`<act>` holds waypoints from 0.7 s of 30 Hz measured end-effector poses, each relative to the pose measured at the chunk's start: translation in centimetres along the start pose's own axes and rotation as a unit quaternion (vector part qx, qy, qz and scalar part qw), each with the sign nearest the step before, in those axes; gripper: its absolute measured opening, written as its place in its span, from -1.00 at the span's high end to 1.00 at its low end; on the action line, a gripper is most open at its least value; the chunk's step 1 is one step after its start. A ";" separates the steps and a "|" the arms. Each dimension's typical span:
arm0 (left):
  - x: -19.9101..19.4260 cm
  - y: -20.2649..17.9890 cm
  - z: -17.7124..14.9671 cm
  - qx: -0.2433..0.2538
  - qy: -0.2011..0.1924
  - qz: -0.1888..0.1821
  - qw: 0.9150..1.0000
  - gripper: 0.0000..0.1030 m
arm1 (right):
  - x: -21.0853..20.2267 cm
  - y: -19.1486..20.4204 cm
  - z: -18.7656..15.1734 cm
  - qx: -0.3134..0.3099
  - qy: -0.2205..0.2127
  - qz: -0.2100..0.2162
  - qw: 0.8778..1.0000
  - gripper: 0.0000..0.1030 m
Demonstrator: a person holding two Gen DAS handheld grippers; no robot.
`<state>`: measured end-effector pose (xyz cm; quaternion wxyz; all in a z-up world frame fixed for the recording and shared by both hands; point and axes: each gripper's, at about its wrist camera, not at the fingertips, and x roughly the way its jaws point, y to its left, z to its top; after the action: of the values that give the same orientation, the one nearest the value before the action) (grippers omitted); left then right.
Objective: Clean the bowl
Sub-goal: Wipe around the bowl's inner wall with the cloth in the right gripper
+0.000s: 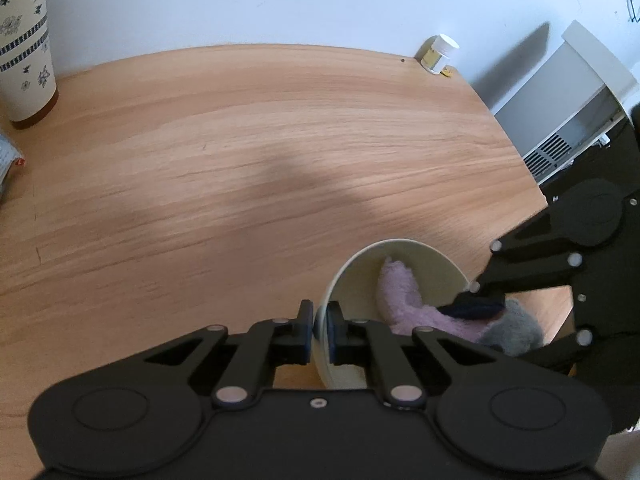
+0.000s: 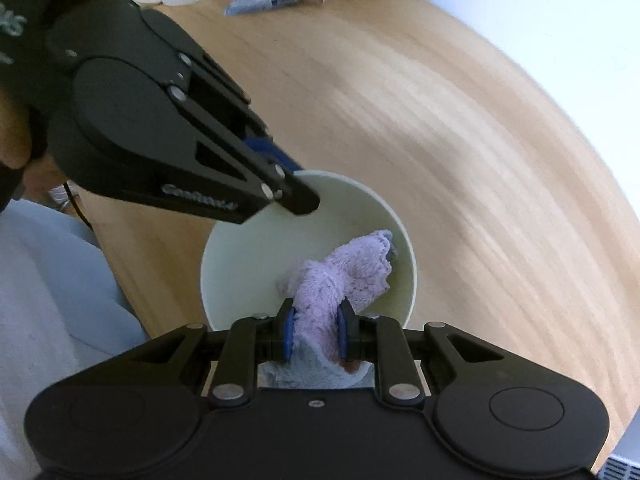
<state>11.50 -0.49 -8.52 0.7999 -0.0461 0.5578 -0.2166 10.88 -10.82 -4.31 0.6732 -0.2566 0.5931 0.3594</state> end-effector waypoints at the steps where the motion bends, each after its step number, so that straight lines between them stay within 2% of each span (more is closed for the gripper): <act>1: 0.1 0.2 0.0 -0.005 0.003 -0.005 1.000 0.88 | 0.2 0.0 0.1 -0.004 0.002 -0.004 1.000 0.56; 5: 0.1 0.5 0.0 -0.002 0.004 -0.009 1.000 0.88 | 1.4 -0.3 0.6 -0.021 0.005 -0.022 1.000 0.56; 10: 0.3 0.5 0.4 -0.010 -0.004 0.005 1.000 0.89 | 2.6 -0.9 1.3 -0.019 -0.004 -0.019 1.000 0.55; 14: 0.3 1.1 0.8 -0.025 -0.017 0.016 0.999 0.88 | 2.7 -1.4 2.3 -0.025 -0.030 -0.051 0.998 0.55; 21: 0.1 1.5 1.8 -0.046 -0.048 0.054 0.996 0.89 | 1.8 -2.5 2.7 -0.011 -0.073 -0.064 0.995 0.55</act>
<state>13.57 0.50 -8.43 0.8332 -0.0624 0.5301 -0.1446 14.61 -9.91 -5.82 0.7331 -0.2745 0.5212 0.3401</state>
